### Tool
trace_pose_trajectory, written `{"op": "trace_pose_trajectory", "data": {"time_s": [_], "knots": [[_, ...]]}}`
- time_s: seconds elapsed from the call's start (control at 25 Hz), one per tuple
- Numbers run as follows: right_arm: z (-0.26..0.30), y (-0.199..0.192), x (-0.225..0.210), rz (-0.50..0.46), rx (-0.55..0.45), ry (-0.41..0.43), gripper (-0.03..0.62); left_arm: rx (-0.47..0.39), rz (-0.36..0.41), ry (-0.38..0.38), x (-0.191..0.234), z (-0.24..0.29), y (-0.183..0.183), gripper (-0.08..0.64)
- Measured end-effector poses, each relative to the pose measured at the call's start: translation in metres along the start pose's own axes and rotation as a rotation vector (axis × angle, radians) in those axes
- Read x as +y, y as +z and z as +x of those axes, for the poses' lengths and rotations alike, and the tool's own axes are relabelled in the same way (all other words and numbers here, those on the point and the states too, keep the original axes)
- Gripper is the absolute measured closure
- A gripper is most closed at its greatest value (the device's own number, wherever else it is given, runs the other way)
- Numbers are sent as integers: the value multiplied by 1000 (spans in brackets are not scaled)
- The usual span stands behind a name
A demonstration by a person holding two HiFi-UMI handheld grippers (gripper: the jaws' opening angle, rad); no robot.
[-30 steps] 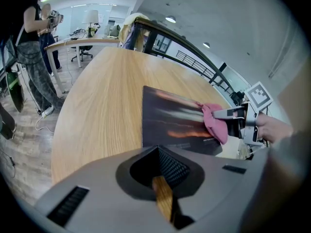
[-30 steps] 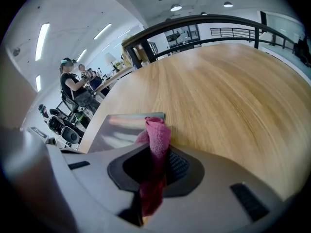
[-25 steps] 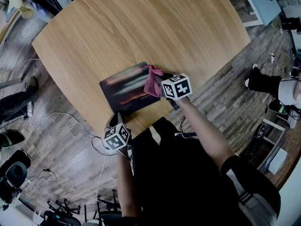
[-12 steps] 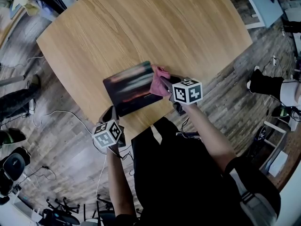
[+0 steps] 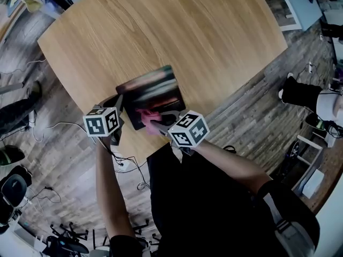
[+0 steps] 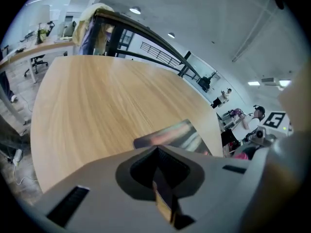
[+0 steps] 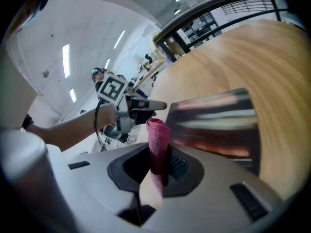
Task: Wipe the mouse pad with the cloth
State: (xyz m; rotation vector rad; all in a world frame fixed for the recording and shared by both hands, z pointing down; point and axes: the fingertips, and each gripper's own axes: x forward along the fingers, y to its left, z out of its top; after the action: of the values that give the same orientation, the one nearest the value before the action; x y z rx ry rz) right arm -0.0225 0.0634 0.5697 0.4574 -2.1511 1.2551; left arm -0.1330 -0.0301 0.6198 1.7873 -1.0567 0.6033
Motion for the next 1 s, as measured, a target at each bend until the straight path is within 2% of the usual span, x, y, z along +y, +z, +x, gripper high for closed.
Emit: {"op": "trace_pose_trajectory", "data": {"time_s": [0.16, 0.32, 0.44, 0.68, 1.0], "knots": [[42, -20, 33, -66, 111, 75, 529, 77, 19, -31, 1, 20, -2, 537], [78, -26, 41, -92, 165, 93, 529, 108, -6, -45, 5, 30, -11, 537], [97, -27, 30, -99, 187, 61, 529, 99, -31, -59, 4, 30, -10, 537], [107, -25, 10, -103, 183, -5, 529, 96, -32, -59, 2, 30, -11, 537], [104, -21, 2, -116, 166, -37, 529, 123, 9, -24, 4, 30, -15, 537]]}}
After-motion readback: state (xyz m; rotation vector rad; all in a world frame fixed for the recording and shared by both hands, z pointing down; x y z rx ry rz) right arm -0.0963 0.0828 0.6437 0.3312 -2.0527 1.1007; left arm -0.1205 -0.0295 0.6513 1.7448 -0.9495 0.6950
